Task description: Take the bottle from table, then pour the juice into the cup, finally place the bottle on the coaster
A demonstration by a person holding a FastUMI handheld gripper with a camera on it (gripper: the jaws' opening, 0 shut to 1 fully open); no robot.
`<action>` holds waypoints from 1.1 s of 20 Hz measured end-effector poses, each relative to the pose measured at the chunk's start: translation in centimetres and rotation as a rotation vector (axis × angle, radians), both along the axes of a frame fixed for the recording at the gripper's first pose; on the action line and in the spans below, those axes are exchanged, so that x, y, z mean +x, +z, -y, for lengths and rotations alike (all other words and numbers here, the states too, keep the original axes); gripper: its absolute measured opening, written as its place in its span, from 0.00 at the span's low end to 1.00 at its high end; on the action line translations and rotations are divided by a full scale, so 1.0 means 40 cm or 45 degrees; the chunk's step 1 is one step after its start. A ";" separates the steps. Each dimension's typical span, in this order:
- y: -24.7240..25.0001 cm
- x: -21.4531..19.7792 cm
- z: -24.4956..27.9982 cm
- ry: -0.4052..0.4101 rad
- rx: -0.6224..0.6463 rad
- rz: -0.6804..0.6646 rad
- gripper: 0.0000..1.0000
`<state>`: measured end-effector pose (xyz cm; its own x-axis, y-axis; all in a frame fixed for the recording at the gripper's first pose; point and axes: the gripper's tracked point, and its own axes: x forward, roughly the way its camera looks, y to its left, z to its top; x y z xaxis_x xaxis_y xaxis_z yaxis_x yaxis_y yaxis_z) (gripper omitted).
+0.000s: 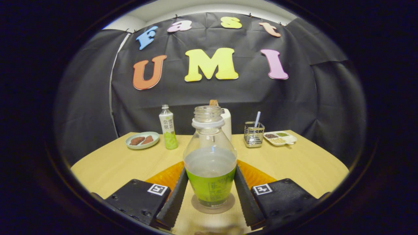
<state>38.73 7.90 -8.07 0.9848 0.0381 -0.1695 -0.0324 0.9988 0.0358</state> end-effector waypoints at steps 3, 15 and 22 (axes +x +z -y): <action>-0.021 0.010 0.003 -0.004 -0.016 -0.013 0.83; 0.043 -0.123 0.034 -0.056 0.030 0.067 1.00; 0.085 -0.245 0.038 -0.065 -0.026 0.069 1.00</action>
